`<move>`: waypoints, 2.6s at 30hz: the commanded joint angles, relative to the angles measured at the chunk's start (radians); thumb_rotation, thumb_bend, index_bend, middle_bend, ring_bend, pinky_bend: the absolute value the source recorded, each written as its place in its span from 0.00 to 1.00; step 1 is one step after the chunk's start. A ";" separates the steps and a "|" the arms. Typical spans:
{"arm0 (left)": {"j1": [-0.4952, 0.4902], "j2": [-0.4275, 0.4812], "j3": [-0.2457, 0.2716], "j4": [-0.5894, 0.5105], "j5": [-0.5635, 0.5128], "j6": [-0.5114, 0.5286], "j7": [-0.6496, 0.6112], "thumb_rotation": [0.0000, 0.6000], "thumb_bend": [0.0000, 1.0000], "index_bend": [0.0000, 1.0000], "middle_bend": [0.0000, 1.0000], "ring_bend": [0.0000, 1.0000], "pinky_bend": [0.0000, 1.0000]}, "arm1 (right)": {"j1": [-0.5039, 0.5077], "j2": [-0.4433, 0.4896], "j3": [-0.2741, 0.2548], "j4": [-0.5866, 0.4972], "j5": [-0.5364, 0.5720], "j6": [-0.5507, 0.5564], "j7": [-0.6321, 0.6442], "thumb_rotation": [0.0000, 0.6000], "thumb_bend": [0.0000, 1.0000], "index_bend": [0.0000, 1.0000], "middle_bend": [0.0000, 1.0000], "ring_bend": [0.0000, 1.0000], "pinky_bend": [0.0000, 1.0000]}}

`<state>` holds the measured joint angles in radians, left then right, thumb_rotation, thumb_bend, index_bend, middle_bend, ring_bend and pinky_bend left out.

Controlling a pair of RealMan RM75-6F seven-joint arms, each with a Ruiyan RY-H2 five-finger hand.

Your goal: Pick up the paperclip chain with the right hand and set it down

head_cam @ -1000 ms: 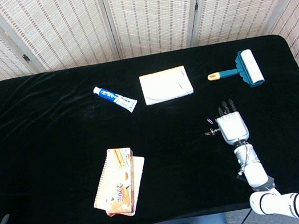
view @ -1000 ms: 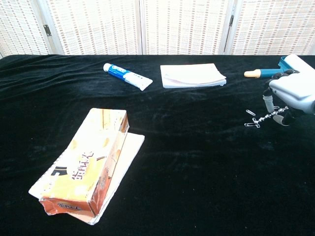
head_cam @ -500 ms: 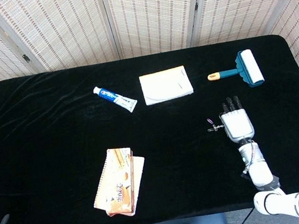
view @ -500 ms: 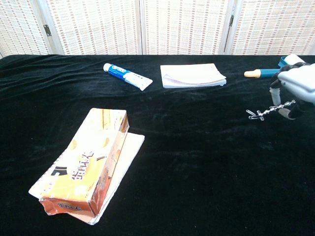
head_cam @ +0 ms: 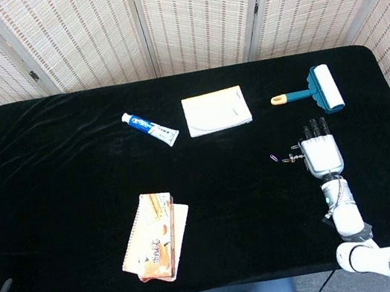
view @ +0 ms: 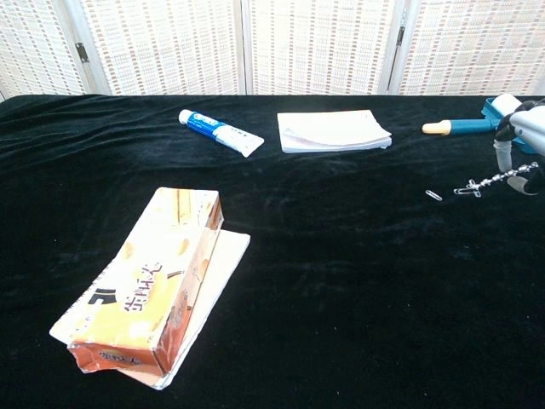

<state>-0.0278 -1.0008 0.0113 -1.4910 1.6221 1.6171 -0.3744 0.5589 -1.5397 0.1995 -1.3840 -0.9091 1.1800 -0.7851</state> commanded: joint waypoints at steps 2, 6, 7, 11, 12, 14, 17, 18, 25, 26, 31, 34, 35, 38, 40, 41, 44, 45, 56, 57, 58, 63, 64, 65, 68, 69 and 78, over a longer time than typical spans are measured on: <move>0.000 0.001 -0.001 0.003 0.001 0.001 -0.005 1.00 0.32 0.00 0.00 0.01 0.00 | 0.019 -0.022 0.008 0.027 0.010 -0.019 0.004 1.00 0.45 0.93 0.21 0.06 0.00; 0.002 0.001 -0.001 0.004 0.002 0.005 -0.008 1.00 0.32 0.00 0.00 0.01 0.00 | 0.030 -0.039 0.009 0.047 0.016 -0.030 0.006 1.00 0.45 0.93 0.21 0.06 0.00; 0.002 0.001 -0.001 0.004 0.004 0.007 -0.010 1.00 0.32 0.00 0.00 0.01 0.00 | 0.036 -0.049 0.008 0.060 0.019 -0.037 0.004 1.00 0.45 0.93 0.21 0.06 0.00; 0.005 0.001 0.000 0.008 0.006 0.011 -0.015 1.00 0.32 0.00 0.00 0.01 0.00 | 0.049 -0.073 0.010 0.089 0.030 -0.047 -0.004 1.00 0.45 0.93 0.21 0.06 0.00; 0.006 0.001 0.000 0.009 0.006 0.013 -0.017 1.00 0.32 0.00 0.00 0.01 0.00 | 0.051 -0.077 0.010 0.094 0.031 -0.047 -0.005 1.00 0.45 0.93 0.21 0.06 0.00; 0.008 0.002 0.000 0.010 0.005 0.017 -0.023 1.00 0.32 0.00 0.00 0.01 0.00 | 0.056 -0.084 0.011 0.102 0.032 -0.047 -0.008 1.00 0.45 0.93 0.21 0.06 0.00; 0.008 0.003 -0.001 0.012 0.006 0.019 -0.028 1.00 0.32 0.00 0.00 0.01 0.00 | 0.061 -0.090 0.012 0.110 0.038 -0.048 -0.013 1.00 0.45 0.93 0.21 0.06 0.00; 0.008 0.003 -0.001 0.012 0.006 0.018 -0.028 1.00 0.32 0.00 0.00 0.01 0.00 | 0.062 -0.091 0.013 0.112 0.040 -0.049 -0.015 1.00 0.45 0.93 0.21 0.06 0.00; 0.009 0.004 0.000 0.011 0.005 0.018 -0.030 1.00 0.32 0.00 0.00 0.01 0.00 | 0.068 -0.101 0.015 0.136 0.052 -0.063 -0.003 1.00 0.45 0.93 0.21 0.06 0.00; 0.009 0.004 0.000 0.011 0.006 0.018 -0.030 1.00 0.32 0.00 0.00 0.01 0.00 | 0.068 -0.103 0.015 0.140 0.052 -0.065 0.001 1.00 0.45 0.93 0.21 0.06 0.00; 0.012 0.005 0.000 0.011 0.008 0.023 -0.032 1.00 0.32 0.00 0.00 0.01 0.00 | 0.070 -0.109 0.014 0.159 0.052 -0.076 0.020 1.00 0.45 0.93 0.21 0.06 0.00; 0.013 0.006 0.000 0.012 0.007 0.025 -0.035 1.00 0.32 0.00 0.00 0.01 0.00 | 0.071 -0.112 0.013 0.166 0.051 -0.079 0.022 1.00 0.45 0.93 0.21 0.06 0.00; 0.013 0.006 0.000 0.013 0.007 0.025 -0.036 1.00 0.32 0.00 0.00 0.01 0.00 | 0.073 -0.114 0.013 0.169 0.052 -0.081 0.022 1.00 0.45 0.93 0.21 0.06 0.00; 0.015 0.006 0.000 0.013 0.007 0.029 -0.039 1.00 0.32 0.00 0.00 0.01 0.00 | 0.078 -0.122 0.014 0.181 0.056 -0.090 0.023 1.00 0.45 0.93 0.21 0.06 0.00; 0.016 0.007 -0.001 0.014 0.006 0.030 -0.041 1.00 0.32 0.00 0.00 0.01 0.00 | 0.081 -0.127 0.015 0.188 0.056 -0.093 0.024 1.00 0.45 0.93 0.21 0.06 0.00; 0.017 0.007 -0.001 0.014 0.006 0.031 -0.042 1.00 0.32 0.00 0.00 0.01 0.00 | 0.082 -0.129 0.014 0.191 0.054 -0.094 0.026 1.00 0.45 0.93 0.21 0.06 0.00; 0.017 0.007 -0.001 0.016 0.005 0.030 -0.044 1.00 0.32 0.00 0.00 0.01 0.00 | 0.082 -0.127 0.016 0.186 0.050 -0.089 0.031 1.00 0.45 0.93 0.21 0.06 0.00; 0.017 0.008 -0.001 0.016 0.006 0.030 -0.044 1.00 0.32 0.00 0.00 0.01 0.00 | 0.081 -0.124 0.018 0.180 0.048 -0.085 0.035 1.00 0.45 0.93 0.21 0.06 0.00; 0.016 0.005 -0.001 0.011 0.007 0.026 -0.031 1.00 0.32 0.00 0.00 0.01 0.00 | 0.076 -0.092 0.024 0.137 0.047 -0.066 0.034 1.00 0.45 0.93 0.21 0.06 0.00; 0.016 0.005 -0.001 0.011 0.006 0.026 -0.032 1.00 0.32 0.00 0.00 0.01 0.00 | 0.077 -0.094 0.025 0.138 0.046 -0.067 0.036 1.00 0.45 0.93 0.21 0.06 0.00; 0.016 0.005 -0.001 0.011 0.005 0.026 -0.033 1.00 0.32 0.00 0.00 0.01 0.00 | 0.079 -0.096 0.025 0.139 0.046 -0.068 0.036 1.00 0.45 0.93 0.21 0.06 0.00; 0.018 0.006 -0.002 0.014 0.005 0.029 -0.040 1.00 0.32 0.00 0.00 0.01 0.00 | 0.088 -0.106 0.025 0.145 0.048 -0.070 0.027 1.00 0.45 0.93 0.21 0.06 0.00; 0.019 0.007 -0.002 0.014 0.005 0.031 -0.041 1.00 0.32 0.00 0.00 0.01 0.00 | 0.089 -0.107 0.025 0.145 0.048 -0.069 0.027 1.00 0.45 0.93 0.21 0.06 0.00; 0.019 0.007 -0.002 0.014 0.006 0.031 -0.043 1.00 0.32 0.00 0.00 0.01 0.00 | 0.090 -0.108 0.025 0.145 0.048 -0.069 0.026 1.00 0.45 0.93 0.21 0.06 0.00; 0.019 0.006 -0.001 0.015 0.007 0.032 -0.042 1.00 0.32 0.00 0.00 0.01 0.00 | 0.095 -0.113 0.026 0.153 0.055 -0.074 0.019 1.00 0.45 0.93 0.21 0.06 0.00; 0.019 0.006 -0.001 0.015 0.007 0.031 -0.041 1.00 0.32 0.00 0.00 0.01 0.00 | 0.096 -0.116 0.026 0.157 0.057 -0.076 0.018 1.00 0.45 0.93 0.21 0.06 0.00; 0.020 0.007 -0.002 0.015 0.004 0.031 -0.042 1.00 0.32 0.00 0.00 0.01 0.00 | 0.111 -0.139 0.027 0.192 0.063 -0.096 0.021 1.00 0.45 0.93 0.21 0.06 0.00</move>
<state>-0.0076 -0.9941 0.0091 -1.4759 1.6262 1.6482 -0.4170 0.6699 -1.6784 0.2263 -1.1919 -0.8455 1.0837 -0.7643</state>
